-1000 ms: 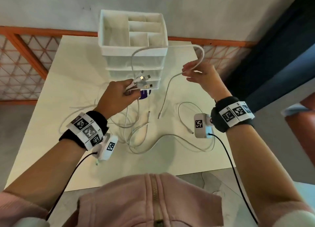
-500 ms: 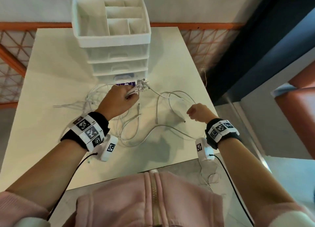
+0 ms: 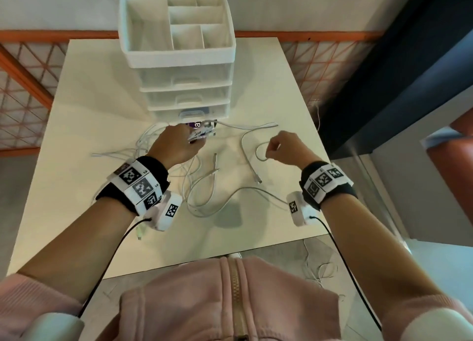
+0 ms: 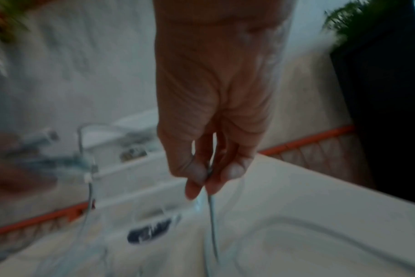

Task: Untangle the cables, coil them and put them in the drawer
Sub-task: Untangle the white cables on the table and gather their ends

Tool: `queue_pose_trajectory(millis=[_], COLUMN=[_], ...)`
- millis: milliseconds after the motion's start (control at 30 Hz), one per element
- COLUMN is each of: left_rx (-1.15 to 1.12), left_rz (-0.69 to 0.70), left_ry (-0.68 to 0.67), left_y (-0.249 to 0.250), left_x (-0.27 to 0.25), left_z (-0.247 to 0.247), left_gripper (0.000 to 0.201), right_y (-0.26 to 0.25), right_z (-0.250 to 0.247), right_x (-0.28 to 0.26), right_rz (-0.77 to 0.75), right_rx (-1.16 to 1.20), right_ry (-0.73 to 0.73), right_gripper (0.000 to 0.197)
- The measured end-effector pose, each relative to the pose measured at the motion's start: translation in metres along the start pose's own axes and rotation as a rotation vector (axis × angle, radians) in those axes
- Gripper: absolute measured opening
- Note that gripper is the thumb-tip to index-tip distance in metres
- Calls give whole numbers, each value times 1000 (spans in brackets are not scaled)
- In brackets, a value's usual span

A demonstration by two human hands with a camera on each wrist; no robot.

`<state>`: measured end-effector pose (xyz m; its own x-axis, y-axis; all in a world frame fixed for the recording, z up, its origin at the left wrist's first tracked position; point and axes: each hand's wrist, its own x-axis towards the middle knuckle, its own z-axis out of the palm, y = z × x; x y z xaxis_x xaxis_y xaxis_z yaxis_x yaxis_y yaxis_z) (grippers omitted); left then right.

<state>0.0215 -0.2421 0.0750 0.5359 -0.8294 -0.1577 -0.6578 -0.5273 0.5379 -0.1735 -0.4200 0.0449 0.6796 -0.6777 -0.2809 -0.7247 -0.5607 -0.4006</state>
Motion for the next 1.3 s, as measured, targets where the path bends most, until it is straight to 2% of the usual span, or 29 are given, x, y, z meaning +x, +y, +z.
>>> queue_pose_trajectory(millis=[67,133,267,400,533,600,700,800,933,1067,1167,1300], left_rx=[51,58,11,-295,-680,-761,-774,-764,-706,-815,-820,-834], left_rz=[-64,-87,-35,77,124,147,161,143,202,237,231,246], left_ry=[-47,-17,-16,104,72,14,-28,14,36,10,12,-28], left_y=[-6,-9,-13,-12,-10,-13,-18,-21,-21,-23,-20,-17], left_x=[5,7,7,1,-8,-10,-12,-14,-17,-19,-20,-19], left_z=[1,0,-12,-32,-42,-45,-44,-45,-50,-55,-54,-55], left_gripper=[25,27,31,20,21,22,19,29,27,27,26,24], right_y=[-27,-56,-107,-138,-156,-164,-174,-183,-188,-190,-192,-197], right_z=[-23,-44,-73,-82,-75,-72,-71,-69,-68,-64,-62,-60], right_x=[4,5,0,2,7,10,12,12,12,13,15,15], right_rz=[-79,-163,-371,-507,-487,-480,-485,-494,-526,-528,-523,-533], right_rx=[-1,28,269,396,553,626,702,749,788,818,801,742], right_ry=[-93,-172,-297,-268,-150,-99,-81,-74,-90,-102,-108,-61], right_gripper=[10,10,19,18,14,14,17,19,18,20,24,20])
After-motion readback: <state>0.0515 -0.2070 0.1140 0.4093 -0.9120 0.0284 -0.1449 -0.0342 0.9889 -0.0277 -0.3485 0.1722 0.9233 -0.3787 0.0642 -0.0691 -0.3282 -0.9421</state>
